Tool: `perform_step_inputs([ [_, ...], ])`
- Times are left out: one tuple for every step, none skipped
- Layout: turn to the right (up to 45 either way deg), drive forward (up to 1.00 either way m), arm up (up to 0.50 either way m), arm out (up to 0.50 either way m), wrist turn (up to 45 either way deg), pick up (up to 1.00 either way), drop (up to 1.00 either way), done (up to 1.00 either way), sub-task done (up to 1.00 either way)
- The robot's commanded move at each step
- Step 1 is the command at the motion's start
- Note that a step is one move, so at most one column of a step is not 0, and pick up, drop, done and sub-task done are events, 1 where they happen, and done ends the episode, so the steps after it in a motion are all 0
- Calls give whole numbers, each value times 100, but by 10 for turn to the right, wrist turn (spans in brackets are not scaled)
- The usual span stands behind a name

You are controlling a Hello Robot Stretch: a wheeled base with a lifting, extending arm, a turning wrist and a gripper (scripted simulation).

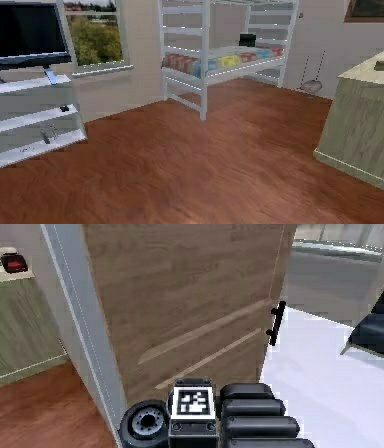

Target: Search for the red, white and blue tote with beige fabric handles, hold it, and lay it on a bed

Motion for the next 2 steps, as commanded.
perform_step_inputs([
  [210,0,0,0,0,0,0,0,0],
  [0,30,0,0,0,0,0,0,0],
])
